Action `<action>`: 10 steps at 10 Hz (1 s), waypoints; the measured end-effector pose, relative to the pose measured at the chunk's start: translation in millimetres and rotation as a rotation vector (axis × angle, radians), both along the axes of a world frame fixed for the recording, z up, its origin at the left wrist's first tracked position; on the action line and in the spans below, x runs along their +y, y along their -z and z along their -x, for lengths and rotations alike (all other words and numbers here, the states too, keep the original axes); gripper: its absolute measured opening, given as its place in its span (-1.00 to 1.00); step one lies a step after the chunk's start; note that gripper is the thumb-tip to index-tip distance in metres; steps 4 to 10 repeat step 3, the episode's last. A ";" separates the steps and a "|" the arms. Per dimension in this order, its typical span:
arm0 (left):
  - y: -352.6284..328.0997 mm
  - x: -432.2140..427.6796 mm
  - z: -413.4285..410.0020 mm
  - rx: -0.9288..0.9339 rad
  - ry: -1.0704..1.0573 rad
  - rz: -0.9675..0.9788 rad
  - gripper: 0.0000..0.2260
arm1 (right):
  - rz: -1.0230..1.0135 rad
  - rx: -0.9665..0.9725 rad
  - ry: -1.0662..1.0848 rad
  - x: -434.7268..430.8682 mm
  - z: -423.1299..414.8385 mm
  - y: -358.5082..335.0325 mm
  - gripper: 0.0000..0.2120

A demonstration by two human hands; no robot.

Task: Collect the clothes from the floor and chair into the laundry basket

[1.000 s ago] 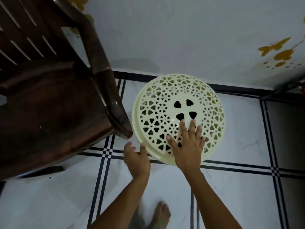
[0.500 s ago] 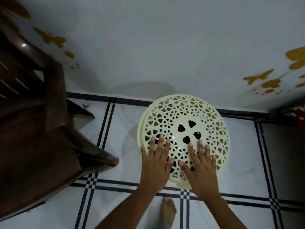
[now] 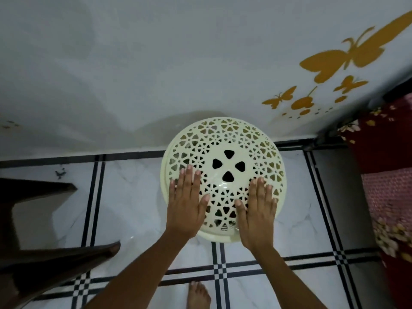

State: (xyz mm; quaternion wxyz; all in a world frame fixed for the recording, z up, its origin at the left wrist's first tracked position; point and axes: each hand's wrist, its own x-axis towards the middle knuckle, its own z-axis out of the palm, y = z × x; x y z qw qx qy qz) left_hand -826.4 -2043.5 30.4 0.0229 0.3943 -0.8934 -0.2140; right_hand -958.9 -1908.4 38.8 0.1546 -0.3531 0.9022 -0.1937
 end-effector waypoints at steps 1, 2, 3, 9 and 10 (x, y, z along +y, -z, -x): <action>2.5 3.6 4.3 0.025 -0.007 0.004 -0.45 | 0.039 0.024 -0.004 -0.9 4.7 2.9 -0.37; -20.4 -9.7 4.5 0.041 0.017 0.017 -0.41 | 0.118 -0.029 0.017 -8.4 20.4 -23.6 -0.33; -90.5 -28.1 5.4 0.222 -0.021 0.006 -0.47 | 0.249 -0.023 0.046 -25.4 39.4 -88.4 -0.35; -90.5 -28.1 5.4 0.222 -0.021 0.006 -0.47 | 0.249 -0.023 0.046 -25.4 39.4 -88.4 -0.35; -90.5 -28.1 5.4 0.222 -0.021 0.006 -0.47 | 0.249 -0.023 0.046 -25.4 39.4 -88.4 -0.35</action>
